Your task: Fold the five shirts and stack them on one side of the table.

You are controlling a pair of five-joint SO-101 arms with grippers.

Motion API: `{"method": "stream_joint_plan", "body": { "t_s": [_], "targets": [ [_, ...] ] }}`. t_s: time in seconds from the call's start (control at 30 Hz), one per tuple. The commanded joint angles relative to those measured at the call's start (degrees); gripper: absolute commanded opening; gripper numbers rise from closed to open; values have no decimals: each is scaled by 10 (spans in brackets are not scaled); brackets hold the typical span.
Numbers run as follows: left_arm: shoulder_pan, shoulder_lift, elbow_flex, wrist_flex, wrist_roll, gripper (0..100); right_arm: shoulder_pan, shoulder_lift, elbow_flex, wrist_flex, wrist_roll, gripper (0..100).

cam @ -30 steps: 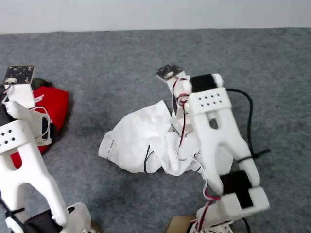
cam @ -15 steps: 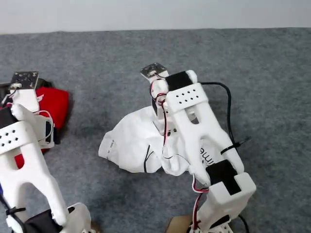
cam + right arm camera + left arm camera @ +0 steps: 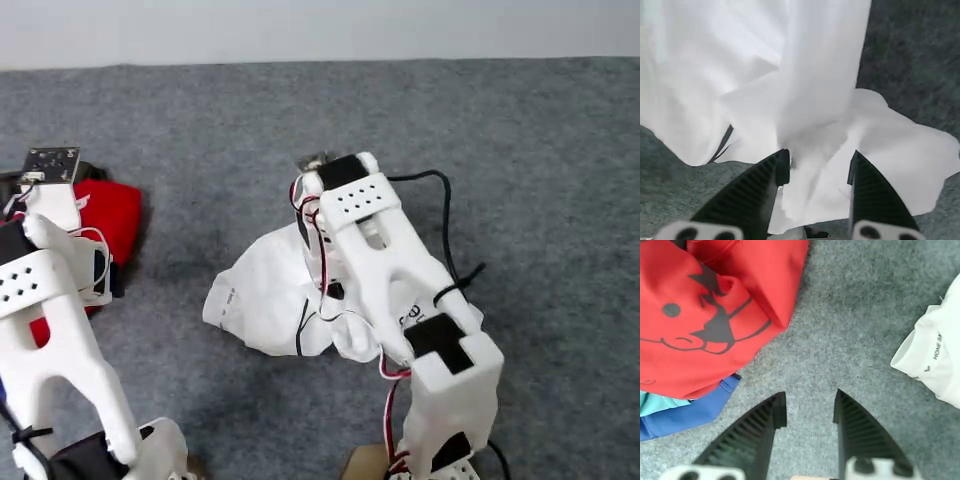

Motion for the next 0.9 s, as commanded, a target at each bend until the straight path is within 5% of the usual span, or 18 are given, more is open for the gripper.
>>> {"method": "stream_joint_plan", "body": {
  "t_s": [0.0,0.27,0.57,0.87],
  "targets": [
    [0,-17,0,-10,-4,164,-2,9,-47,4,-7,203],
    [0,-14,0,-10,-4,164,0,31,-77,7,-7,195],
    [0,-14,0,-11,-4,164,0,33,-77,-13,50,7],
    [1,-17,0,-11,-4,164,13,25,-84,30,84,10]
  ]
}}
